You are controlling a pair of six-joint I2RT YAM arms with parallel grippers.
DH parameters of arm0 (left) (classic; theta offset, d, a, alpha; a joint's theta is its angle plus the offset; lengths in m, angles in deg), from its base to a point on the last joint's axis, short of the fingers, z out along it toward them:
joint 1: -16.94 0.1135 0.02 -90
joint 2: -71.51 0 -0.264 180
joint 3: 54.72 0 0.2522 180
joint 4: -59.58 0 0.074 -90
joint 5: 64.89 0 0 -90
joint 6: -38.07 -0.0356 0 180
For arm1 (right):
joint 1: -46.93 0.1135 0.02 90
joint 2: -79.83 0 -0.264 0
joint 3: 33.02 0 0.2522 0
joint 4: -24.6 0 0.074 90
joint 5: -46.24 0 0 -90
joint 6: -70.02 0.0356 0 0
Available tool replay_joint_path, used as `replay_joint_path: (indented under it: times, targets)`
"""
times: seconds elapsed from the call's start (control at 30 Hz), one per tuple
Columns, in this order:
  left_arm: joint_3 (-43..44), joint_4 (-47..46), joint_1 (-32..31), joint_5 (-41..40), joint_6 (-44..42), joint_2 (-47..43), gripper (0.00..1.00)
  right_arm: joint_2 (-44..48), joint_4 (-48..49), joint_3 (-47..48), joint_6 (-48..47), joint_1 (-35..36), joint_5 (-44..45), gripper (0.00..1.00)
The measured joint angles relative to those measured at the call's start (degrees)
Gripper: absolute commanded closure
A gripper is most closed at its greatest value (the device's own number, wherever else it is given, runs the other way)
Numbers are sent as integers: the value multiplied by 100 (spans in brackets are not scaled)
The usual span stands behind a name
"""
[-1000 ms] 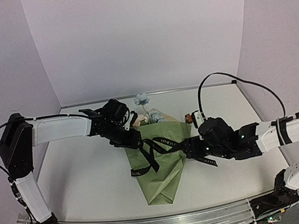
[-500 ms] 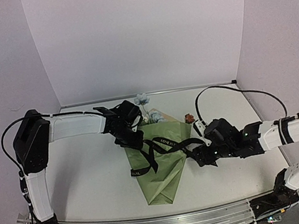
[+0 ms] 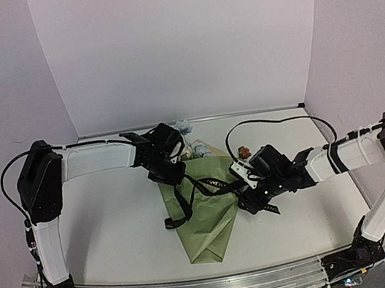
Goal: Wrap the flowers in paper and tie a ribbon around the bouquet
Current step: Adjust the ribbon on the folded bouquet.
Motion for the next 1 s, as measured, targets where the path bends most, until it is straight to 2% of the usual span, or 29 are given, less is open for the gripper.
replay_joint_path:
  times: [0.33, 0.43, 0.63, 1.0]
  targets:
    - [196, 123, 0, -95, -153, 0, 100, -533, 162, 7, -541, 2, 298, 30]
    - [252, 150, 0, -95, -165, 0, 100, -655, 351, 21, -573, 2, 497, 36]
    - [293, 154, 0, -96, -171, 0, 100, -904, 571, 138, -530, 2, 648, 62]
    - [291, 203, 7, -136, -213, -2, 100, -862, 596, 147, -243, 2, 778, 98]
